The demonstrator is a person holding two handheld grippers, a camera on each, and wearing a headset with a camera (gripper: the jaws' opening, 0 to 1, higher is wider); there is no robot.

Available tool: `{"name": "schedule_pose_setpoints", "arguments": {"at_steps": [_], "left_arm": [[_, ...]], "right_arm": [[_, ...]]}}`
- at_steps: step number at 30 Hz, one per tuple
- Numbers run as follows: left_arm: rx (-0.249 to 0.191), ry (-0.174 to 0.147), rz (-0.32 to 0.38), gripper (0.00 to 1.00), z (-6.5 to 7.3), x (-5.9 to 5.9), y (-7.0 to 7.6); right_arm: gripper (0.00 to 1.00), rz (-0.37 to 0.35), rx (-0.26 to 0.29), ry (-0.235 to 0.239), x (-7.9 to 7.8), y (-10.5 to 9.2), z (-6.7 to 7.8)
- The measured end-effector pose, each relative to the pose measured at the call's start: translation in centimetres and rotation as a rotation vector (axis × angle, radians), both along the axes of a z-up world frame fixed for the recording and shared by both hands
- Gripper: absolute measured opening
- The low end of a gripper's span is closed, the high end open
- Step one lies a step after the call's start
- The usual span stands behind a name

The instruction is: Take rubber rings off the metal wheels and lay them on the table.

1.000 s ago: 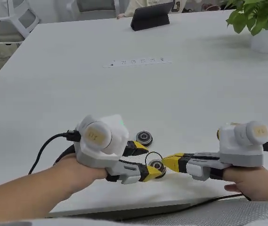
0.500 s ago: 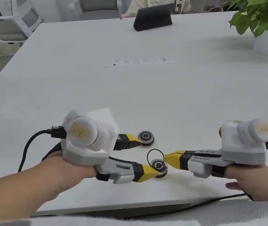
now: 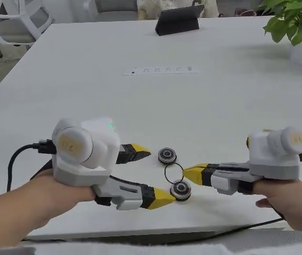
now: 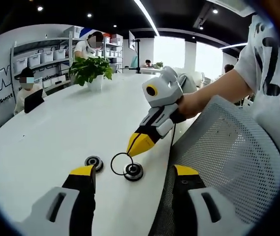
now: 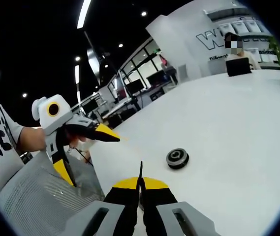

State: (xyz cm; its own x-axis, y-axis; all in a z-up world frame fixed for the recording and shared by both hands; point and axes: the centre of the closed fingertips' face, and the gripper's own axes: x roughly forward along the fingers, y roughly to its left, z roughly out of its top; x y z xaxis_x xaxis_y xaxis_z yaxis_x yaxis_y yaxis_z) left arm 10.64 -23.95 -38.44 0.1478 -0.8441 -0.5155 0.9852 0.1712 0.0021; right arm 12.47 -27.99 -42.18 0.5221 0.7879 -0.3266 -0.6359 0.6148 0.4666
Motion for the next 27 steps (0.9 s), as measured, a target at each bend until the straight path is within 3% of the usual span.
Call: {"name": "schedule_pose_setpoints", "arguments": {"at_steps": [13,27], "left_arm": [[-0.018,-0.008,0.029,0.73,1.0,0.1,1.8],[-0.026,-0.005,0.078,0.81,1.6,0.5,3.9]], "right_arm": [[0.0,0.054,-0.027,-0.01,0.3,1.5,0.4],[0.0,0.179,-0.096,-0.01,0.3,3.8,0.0]]}}
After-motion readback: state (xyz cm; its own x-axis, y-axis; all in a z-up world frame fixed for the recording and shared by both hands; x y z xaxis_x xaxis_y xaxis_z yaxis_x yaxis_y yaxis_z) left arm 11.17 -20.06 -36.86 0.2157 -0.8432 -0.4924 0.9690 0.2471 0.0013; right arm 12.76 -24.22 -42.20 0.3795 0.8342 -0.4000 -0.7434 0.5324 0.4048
